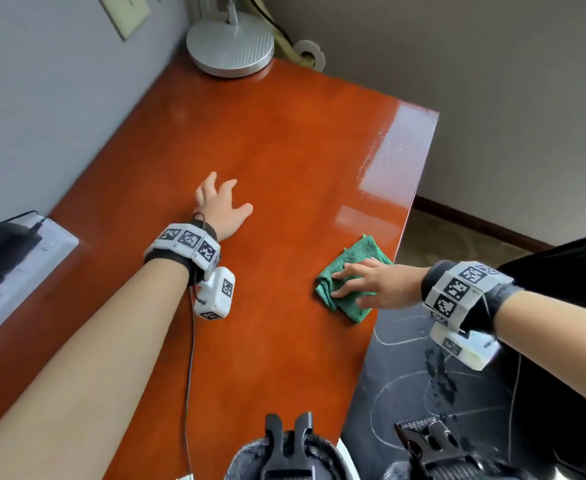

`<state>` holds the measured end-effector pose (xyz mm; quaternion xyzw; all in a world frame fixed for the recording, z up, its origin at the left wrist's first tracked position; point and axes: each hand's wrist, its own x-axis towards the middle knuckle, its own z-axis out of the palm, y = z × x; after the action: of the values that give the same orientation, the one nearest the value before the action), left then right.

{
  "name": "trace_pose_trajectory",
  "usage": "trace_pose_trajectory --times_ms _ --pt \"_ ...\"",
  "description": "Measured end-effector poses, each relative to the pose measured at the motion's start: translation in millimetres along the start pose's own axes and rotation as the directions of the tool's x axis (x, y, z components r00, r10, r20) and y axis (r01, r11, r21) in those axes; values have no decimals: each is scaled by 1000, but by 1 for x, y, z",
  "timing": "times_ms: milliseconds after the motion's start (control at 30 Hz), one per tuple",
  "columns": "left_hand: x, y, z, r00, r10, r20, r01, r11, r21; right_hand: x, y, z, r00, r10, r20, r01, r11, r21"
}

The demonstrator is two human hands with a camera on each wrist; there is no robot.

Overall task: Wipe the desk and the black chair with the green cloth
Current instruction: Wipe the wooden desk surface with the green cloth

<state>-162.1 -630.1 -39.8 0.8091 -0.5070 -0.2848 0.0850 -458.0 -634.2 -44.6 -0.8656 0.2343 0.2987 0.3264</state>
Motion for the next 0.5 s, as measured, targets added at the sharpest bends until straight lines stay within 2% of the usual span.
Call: trace_pose_trajectory --times_ms 100,167,233,300,333,367,400,500 --pt "-29 17 18 963 251 101 -257 965 45 -1 5 5 995 -25 -99 44 980 196" --pt "-50 23 31 922 330 204 -349 935 64 -1 7 8 971 27 -239 70 919 387" --pt "-72 29 43 895 360 264 -386 921 54 0 8 10 897 178 -406 71 846 528" --pt "-90 35 55 878 378 293 -407 912 43 2 10 10 772 330 -544 76 801 594" --pt "-97 39 61 872 378 312 -412 910 49 2 11 12 717 370 -591 61 811 581" --pt "-104 43 67 866 372 333 -415 908 64 2 13 14 690 379 -617 30 837 547" --pt "-109 46 72 862 364 353 -418 904 90 2 16 17 701 361 -614 -17 870 492" --pt "-120 57 85 849 351 394 -449 873 189 -3 20 34 820 244 -518 -114 956 270"
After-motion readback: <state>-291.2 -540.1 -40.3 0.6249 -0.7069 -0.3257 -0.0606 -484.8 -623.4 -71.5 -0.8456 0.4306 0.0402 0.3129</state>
